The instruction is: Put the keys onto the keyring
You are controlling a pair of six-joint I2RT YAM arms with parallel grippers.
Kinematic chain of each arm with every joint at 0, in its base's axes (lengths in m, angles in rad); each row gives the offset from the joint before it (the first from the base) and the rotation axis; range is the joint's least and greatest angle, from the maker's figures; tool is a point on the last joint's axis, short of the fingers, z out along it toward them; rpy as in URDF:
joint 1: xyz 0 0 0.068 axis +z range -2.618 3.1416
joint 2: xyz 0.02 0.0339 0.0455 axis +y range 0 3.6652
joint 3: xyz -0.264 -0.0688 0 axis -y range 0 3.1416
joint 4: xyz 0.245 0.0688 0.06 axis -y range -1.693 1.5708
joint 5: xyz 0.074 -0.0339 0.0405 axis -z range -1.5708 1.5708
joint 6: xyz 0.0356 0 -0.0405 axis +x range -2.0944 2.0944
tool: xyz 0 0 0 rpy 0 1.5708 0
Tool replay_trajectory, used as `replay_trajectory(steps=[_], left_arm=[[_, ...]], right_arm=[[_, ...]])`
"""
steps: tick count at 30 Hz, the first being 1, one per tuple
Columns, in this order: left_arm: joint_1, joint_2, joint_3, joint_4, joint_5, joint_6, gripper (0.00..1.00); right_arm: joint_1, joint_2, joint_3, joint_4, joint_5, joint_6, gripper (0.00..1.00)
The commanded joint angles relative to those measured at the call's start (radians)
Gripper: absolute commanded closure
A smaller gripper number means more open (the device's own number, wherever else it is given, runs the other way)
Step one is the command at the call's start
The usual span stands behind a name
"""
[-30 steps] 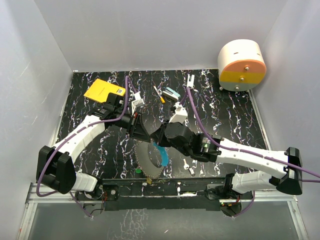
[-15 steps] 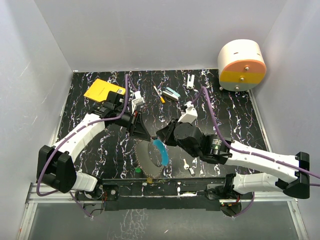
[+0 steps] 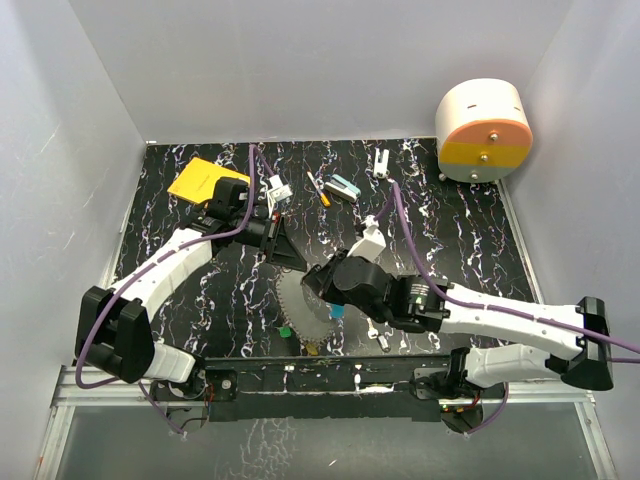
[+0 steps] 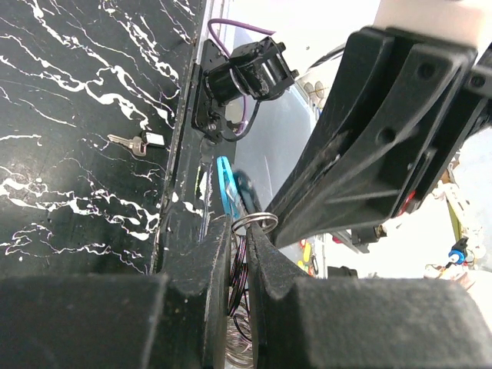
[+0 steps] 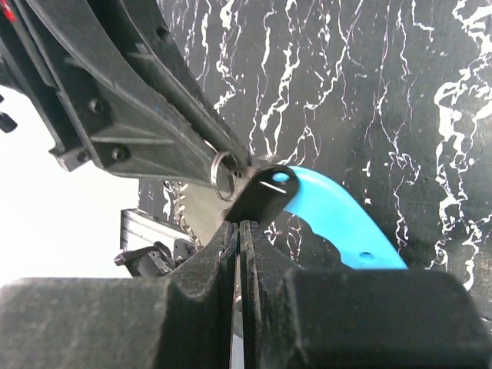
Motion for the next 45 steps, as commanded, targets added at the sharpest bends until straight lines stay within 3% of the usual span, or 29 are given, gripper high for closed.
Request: replay_trajectory(steps=[1, 22, 33, 45], left_arm=[[-0.004, -0.049, 0.002, 0.061, 0.019, -0.083, 1.0], [-0.004, -0.056, 0.01, 0.091, 0.026, -0.135, 1.0], [-0.008, -0.076, -0.01, 0.115, 0.016, -0.17, 1.0], [-0.01, -0.084, -0.034, 0.223, -0.016, -0.32, 1.0]], right_arm=[[0.023, 0.0, 0.02, 0.031, 0.042, 0.082, 0.92], [0.058, -0.074, 0.004, -0.091, 0.251, 0.256, 0.92], [0.06, -0.07, 0.003, -0.011, 0.345, 0.25, 0.92], [0.061, -0.009, 0.027, 0.067, 0.362, 0.203, 0.92]])
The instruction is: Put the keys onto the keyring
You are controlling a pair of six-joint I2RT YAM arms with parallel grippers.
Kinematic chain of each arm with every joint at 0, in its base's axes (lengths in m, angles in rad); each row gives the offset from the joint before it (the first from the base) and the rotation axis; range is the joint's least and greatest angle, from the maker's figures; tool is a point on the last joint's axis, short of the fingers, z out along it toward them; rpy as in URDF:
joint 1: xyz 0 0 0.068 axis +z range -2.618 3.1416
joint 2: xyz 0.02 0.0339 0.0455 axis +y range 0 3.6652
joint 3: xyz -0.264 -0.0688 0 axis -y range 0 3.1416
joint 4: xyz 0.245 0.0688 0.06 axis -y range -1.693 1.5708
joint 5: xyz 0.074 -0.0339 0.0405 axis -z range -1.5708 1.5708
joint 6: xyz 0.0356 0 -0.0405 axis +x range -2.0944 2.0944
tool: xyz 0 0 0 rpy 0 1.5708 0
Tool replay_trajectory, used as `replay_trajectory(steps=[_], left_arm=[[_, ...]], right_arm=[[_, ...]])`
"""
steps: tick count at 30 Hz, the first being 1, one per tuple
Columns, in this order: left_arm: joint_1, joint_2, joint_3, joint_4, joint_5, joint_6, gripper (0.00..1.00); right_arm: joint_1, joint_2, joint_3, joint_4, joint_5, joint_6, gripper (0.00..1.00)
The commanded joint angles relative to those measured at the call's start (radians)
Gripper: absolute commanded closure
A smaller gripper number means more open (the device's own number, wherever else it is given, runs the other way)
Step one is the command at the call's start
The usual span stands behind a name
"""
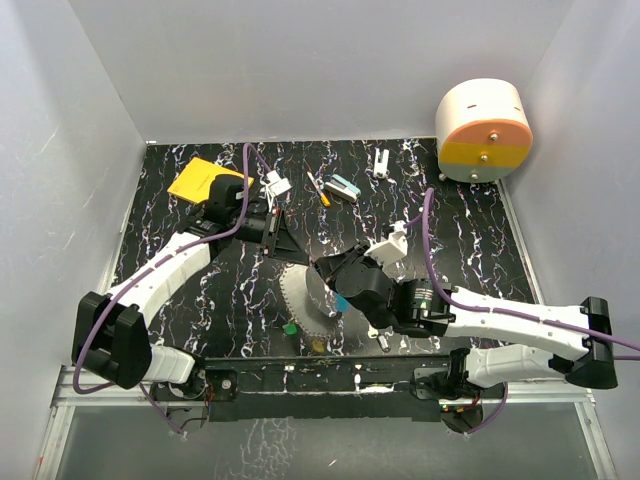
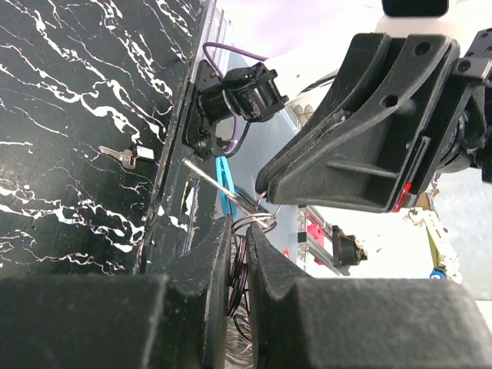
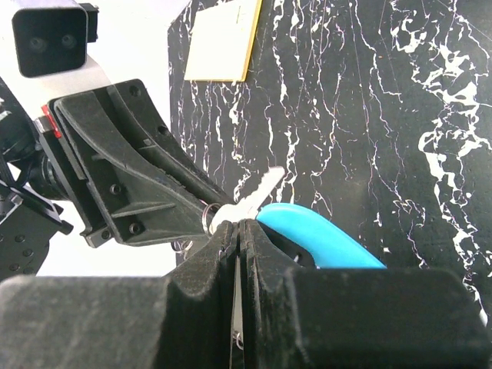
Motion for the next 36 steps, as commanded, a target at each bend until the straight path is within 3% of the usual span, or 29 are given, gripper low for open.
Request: replay_trajectory(steps=[1, 36], left_arm=[[-0.004, -0.052, -0.008, 0.075, 0.021, -0.105, 1.0], [-0.004, -0.057, -0.066, 0.262, 0.0, -0.319, 1.0]], right_arm=[[0.006, 0.009, 0.025, 0.098, 0.053, -0.019, 0.92], [0.007, 0.044, -0.013, 0.112, 0.136, 0.131, 0.92]])
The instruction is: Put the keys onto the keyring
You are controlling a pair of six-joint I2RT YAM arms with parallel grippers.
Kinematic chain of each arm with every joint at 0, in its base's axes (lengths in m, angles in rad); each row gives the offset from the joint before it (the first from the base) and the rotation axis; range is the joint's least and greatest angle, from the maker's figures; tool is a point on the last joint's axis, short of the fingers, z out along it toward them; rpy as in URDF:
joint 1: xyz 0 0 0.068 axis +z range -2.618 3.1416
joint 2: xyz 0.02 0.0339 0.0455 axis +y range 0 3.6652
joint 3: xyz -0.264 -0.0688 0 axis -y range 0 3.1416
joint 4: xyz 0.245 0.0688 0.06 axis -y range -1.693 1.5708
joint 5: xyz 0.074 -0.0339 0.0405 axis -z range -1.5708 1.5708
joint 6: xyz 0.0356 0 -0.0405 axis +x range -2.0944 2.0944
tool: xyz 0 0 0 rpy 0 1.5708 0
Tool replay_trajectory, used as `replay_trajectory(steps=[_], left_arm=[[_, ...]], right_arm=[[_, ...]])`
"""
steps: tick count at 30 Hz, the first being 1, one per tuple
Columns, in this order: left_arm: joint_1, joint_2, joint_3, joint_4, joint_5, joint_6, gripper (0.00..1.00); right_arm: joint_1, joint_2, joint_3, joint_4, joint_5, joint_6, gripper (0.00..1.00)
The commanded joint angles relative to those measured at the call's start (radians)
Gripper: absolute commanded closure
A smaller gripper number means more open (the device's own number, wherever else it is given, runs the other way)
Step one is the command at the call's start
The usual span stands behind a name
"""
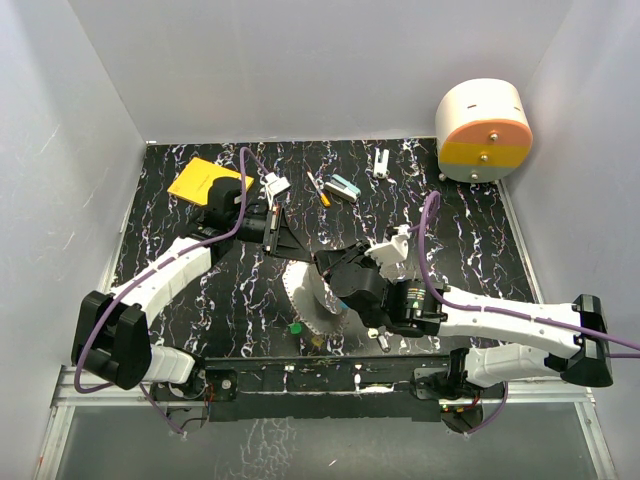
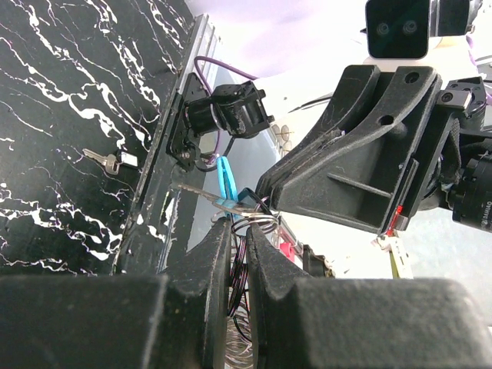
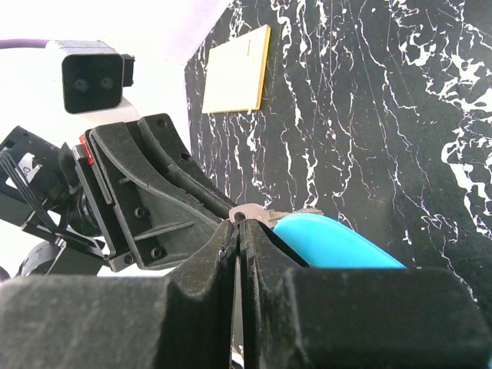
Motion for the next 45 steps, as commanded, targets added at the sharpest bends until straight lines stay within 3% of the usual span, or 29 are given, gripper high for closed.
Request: replay_trajectory(steps=[1, 30, 45], left_arm=[[-0.004, -0.053, 0.001, 0.053, 0.023, -0.067, 1.0], [-0.003, -0.065, -0.093, 0.26, -0.025, -0.338, 1.0], [-0.003, -0.068, -0.12, 0.315, -0.075, -0.41, 1.0]], right_arm=[[0.007, 0.003, -0.013, 0.058, 0.053, 0.04, 0.92], [0.014, -0.016, -0.07, 0.09, 0.051, 0.088, 0.92], [0.032, 0.022, -0.085, 0.03, 0.053, 0.27, 0.92]])
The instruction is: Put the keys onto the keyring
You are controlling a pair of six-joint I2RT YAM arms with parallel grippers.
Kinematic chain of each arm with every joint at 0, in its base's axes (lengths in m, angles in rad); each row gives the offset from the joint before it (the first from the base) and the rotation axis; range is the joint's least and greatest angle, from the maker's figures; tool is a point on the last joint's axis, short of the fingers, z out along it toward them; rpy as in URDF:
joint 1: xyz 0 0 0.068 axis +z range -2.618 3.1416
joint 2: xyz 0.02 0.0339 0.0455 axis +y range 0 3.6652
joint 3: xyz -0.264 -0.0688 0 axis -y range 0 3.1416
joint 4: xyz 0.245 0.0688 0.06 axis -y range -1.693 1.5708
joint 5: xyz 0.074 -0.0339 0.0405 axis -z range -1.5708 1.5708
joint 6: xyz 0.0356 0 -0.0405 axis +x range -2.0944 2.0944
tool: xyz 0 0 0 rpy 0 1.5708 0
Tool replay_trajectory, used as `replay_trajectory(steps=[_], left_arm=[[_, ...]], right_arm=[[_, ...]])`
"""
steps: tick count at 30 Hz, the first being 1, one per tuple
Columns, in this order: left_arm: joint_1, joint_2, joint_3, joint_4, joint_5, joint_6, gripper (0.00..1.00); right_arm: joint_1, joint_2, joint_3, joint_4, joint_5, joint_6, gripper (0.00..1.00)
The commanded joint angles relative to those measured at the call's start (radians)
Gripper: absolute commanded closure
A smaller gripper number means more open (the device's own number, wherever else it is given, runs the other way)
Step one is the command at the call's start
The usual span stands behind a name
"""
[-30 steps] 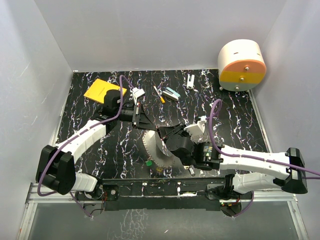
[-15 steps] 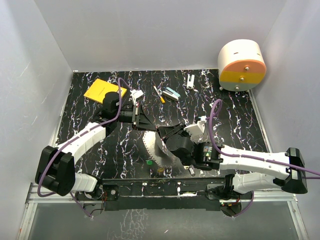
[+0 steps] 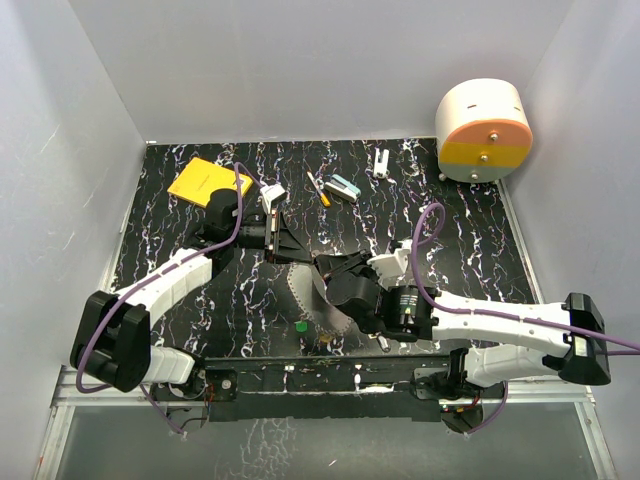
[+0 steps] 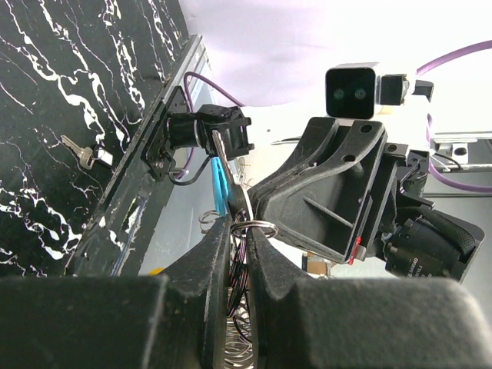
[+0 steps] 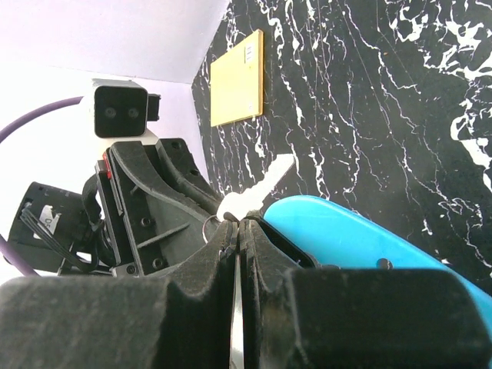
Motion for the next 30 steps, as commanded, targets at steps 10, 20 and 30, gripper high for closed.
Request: replay_trajectory(steps=[10, 20, 30], left_arm=[[-0.003, -0.05, 0.024, 0.039, -0.009, -0.016, 1.0], [-0.003, -0.065, 0.038, -0.063, -0.015, 0.074, 1.0], [-0.003, -0.075, 0.034, -0.083, -0.01, 0.089, 1.0]], right_arm=[[0.031, 0.003, -0.009, -0.008, 0.0, 0.102, 0.92], [0.033, -0.01, 0.007, -0.018, 0.038, 0.1, 0.92], [0.033, -0.022, 0.006, -0.009, 0.068, 0.083, 0.92]])
